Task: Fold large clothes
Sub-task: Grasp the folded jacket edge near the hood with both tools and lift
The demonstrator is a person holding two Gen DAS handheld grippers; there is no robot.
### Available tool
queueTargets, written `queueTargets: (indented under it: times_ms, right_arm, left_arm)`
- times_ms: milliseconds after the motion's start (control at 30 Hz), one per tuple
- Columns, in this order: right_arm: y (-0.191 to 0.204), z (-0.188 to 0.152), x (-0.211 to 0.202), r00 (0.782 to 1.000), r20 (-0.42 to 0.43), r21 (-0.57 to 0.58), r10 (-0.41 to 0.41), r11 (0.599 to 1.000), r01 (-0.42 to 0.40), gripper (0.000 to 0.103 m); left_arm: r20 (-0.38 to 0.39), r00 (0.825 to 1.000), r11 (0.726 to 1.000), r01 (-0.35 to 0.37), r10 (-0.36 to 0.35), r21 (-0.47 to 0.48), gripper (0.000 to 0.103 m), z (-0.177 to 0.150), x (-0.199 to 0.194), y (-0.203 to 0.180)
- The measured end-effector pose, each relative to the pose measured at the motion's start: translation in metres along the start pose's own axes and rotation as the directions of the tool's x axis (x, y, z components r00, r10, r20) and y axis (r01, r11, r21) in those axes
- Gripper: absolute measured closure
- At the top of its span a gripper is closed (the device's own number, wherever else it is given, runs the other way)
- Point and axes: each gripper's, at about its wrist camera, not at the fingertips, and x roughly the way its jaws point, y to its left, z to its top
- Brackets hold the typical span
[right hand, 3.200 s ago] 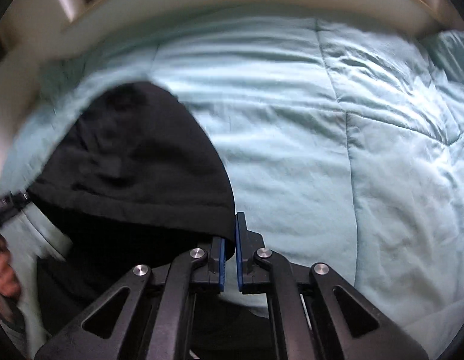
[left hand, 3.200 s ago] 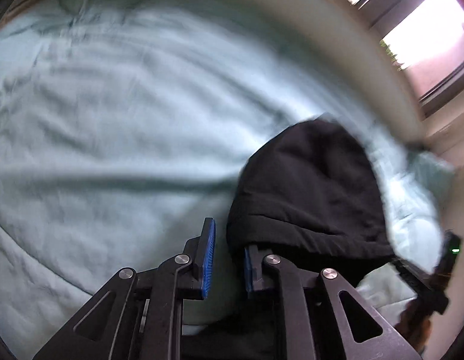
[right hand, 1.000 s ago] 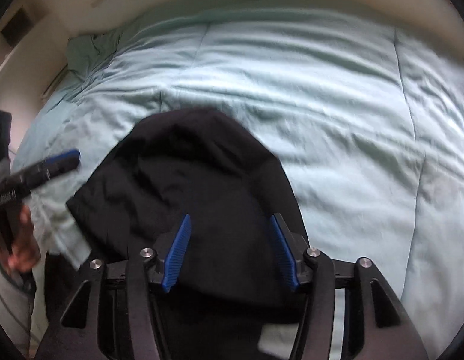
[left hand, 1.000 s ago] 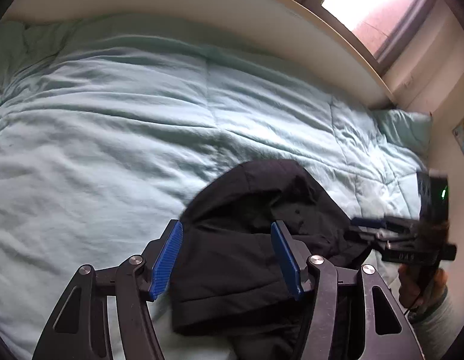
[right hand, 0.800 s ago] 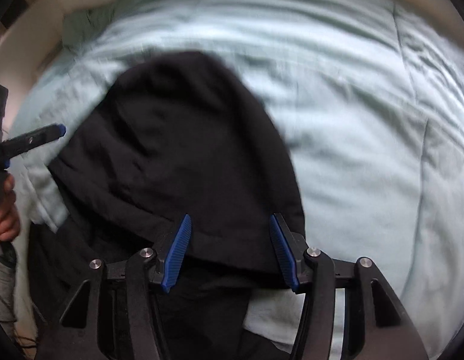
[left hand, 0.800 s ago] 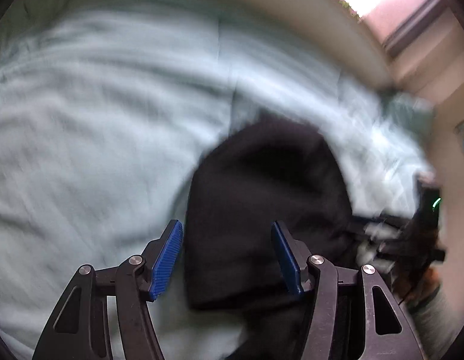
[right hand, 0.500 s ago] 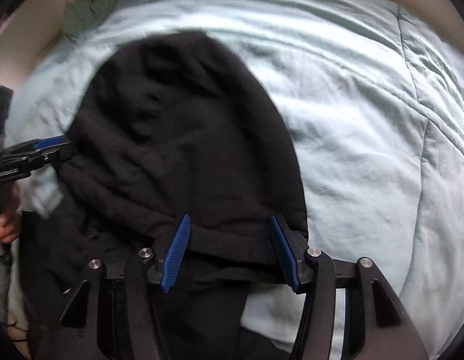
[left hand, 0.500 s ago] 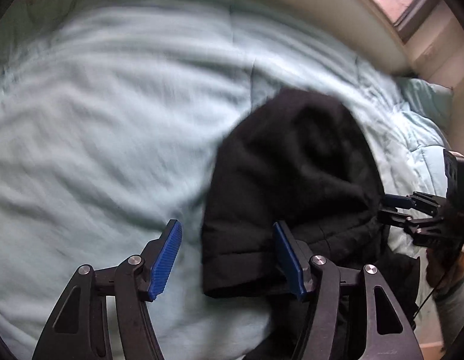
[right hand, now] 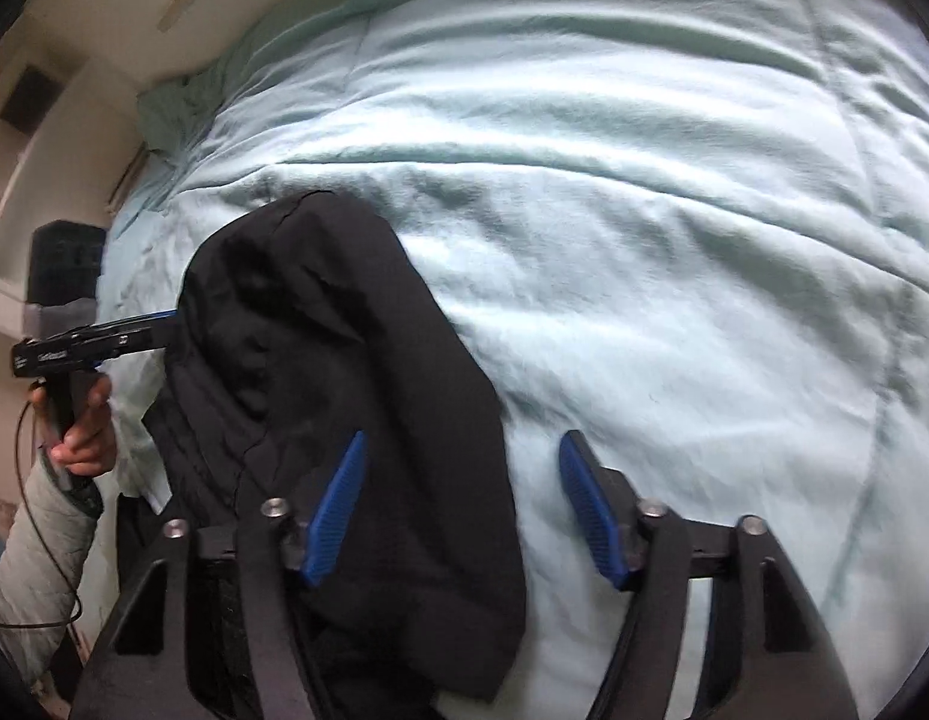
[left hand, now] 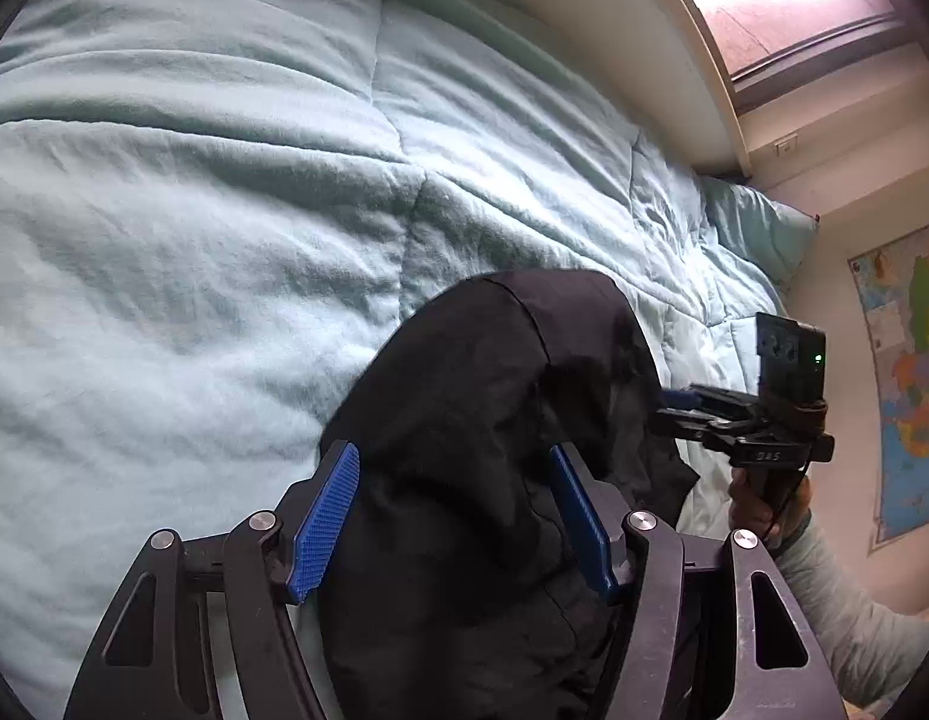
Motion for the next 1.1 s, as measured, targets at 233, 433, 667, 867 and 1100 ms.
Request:
queueTargets:
  times_ms: [233, 433, 667, 867, 1100]
  right_arm:
    - [0.036, -0.002, 0.009, 0.998, 0.022, -0.101, -0.061, 0.993, 0.063, 0.08]
    - [0.081, -0.039, -0.055, 0.982, 0.141, -0.195, -0.127, 0.969, 0.153, 0.086]
    - [0.159, -0.127, -0.135, 0.93, 0.298, -0.269, -0.213, 0.917, 0.296, 0.086]
    - [0.196, -0.217, -0.182, 0.9, 0.346, -0.265, -0.265, 0.893, 0.364, 0.087]
    - [0.214, -0.335, -0.198, 0.908, 0.293, -0.197, -0.298, 0.911, 0.363, 0.087]
  left_arm:
    - [0.088, 0.991, 0.991, -0.105, 0.098, 0.079, 0.092, -0.014, -0.006, -0.025]
    - [0.22, 0.964, 0.956, -0.199, 0.151, 0.214, 0.093, -0.062, -0.068, -0.089]
    - [0.322, 0.927, 0.905, -0.292, 0.19, 0.308, 0.093, -0.146, -0.142, -0.154]
    - [0.326, 0.922, 0.877, -0.324, 0.209, 0.354, 0.093, -0.229, -0.176, -0.18]
    - [0.165, 0.955, 0.903, -0.288, 0.246, 0.319, 0.093, -0.363, -0.165, -0.182]
